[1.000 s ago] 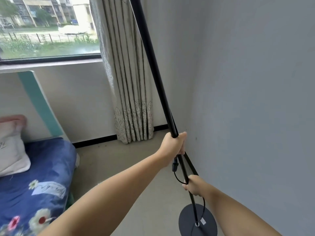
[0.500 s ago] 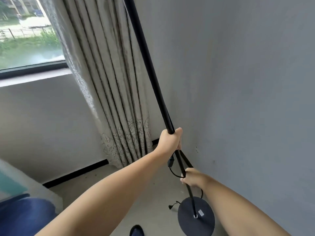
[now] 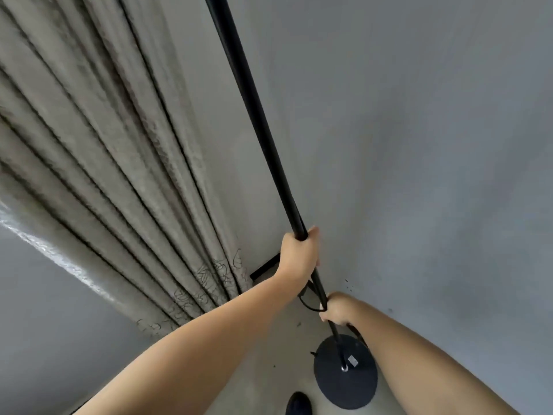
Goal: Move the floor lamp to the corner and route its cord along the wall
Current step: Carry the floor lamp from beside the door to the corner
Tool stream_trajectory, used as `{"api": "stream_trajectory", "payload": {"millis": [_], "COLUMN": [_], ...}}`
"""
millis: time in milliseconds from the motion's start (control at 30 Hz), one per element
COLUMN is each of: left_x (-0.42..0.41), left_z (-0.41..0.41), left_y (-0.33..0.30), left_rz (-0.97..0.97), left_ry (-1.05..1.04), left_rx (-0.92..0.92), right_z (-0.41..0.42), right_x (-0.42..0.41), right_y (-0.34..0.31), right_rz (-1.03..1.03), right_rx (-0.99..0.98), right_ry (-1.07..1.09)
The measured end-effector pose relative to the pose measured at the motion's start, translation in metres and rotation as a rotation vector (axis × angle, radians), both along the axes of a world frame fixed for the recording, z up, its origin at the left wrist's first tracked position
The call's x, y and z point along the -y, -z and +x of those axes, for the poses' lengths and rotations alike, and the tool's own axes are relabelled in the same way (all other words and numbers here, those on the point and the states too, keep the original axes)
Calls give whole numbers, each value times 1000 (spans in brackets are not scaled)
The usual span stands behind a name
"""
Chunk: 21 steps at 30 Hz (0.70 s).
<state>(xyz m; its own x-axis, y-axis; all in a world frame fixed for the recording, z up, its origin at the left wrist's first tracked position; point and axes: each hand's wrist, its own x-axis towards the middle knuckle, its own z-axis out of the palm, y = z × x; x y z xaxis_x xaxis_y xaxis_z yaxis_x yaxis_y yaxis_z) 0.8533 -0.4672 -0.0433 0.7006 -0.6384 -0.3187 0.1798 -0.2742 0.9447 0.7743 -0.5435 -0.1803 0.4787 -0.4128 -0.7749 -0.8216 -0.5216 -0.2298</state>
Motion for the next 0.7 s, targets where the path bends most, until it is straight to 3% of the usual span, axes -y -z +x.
{"api": "stream_trajectory", "payload": {"millis": [267, 500, 700], "left_x": [57, 83, 95], "left_z": [82, 124, 139], "left_y": [86, 175, 226], "left_rz": [49, -23, -122], "left_ry": [-195, -169, -12], "left_rx": [-103, -44, 101], "right_z": [83, 135, 166], "right_x": [50, 78, 97], "right_y": [77, 178, 241], "right_rz": [8, 19, 1], "right_rx": [13, 99, 190], "right_ry": [-2, 63, 34]}}
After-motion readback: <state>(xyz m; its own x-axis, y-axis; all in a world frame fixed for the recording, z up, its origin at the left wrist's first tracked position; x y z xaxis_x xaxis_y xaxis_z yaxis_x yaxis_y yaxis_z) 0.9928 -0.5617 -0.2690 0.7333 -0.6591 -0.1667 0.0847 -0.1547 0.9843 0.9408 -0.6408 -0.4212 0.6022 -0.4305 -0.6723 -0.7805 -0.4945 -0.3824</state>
